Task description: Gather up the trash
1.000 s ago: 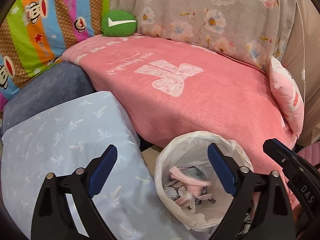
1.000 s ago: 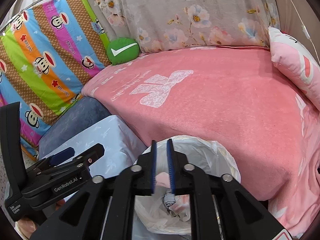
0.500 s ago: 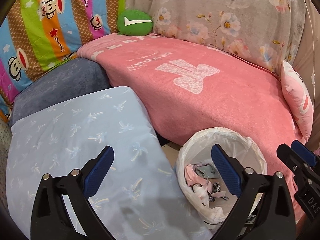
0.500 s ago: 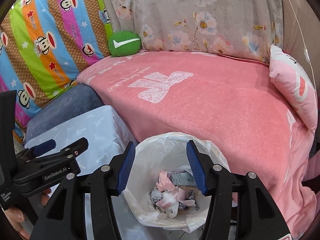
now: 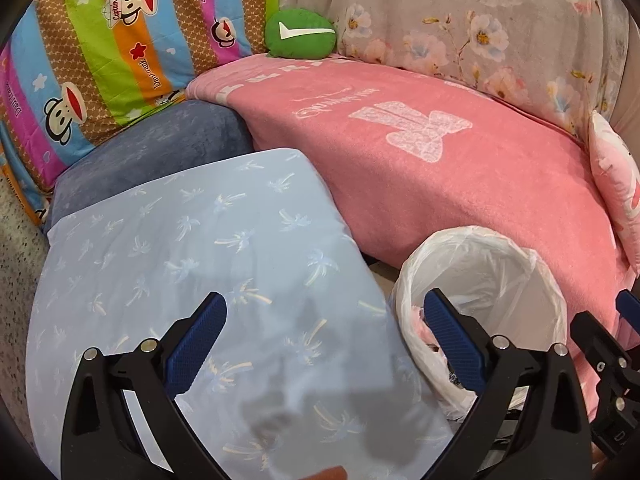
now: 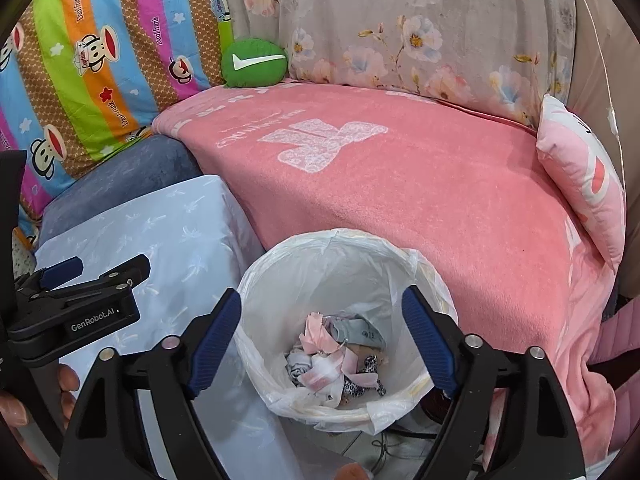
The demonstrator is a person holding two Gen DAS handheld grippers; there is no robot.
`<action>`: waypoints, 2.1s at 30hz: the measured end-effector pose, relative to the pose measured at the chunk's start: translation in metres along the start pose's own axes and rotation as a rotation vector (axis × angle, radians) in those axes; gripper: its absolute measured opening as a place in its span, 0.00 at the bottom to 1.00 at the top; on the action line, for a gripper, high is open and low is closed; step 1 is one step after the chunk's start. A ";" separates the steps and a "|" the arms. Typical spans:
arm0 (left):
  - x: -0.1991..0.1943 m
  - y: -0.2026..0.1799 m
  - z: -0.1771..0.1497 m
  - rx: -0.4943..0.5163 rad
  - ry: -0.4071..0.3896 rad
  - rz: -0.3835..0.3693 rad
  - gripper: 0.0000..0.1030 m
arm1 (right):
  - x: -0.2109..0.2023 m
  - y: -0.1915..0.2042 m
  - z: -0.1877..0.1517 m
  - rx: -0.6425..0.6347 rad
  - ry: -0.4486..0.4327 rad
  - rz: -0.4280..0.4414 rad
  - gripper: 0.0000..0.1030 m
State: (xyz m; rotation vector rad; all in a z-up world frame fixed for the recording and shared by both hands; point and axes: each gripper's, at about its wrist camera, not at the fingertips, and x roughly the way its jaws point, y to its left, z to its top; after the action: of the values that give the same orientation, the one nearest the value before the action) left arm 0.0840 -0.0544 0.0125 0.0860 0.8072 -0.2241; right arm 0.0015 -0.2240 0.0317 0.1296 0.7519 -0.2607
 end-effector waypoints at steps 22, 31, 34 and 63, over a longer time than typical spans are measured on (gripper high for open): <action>-0.002 0.006 -0.019 0.006 0.018 0.073 0.92 | 0.008 0.008 -0.012 -0.114 0.000 0.009 0.95; -0.005 0.006 -0.019 -0.002 0.014 0.110 0.92 | 0.011 0.008 -0.008 -0.131 0.004 0.052 0.95; -0.005 0.006 -0.019 -0.013 0.016 0.120 0.92 | 0.012 0.010 -0.010 -0.141 0.005 0.057 0.95; -0.012 -0.010 -0.030 -0.015 0.042 0.108 0.92 | 0.005 -0.005 -0.030 -0.120 0.033 0.044 0.95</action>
State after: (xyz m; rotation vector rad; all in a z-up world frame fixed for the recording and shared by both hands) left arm 0.0525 -0.0572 0.0007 0.1205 0.8437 -0.1152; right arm -0.0161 -0.2231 0.0064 0.0366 0.7949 -0.1713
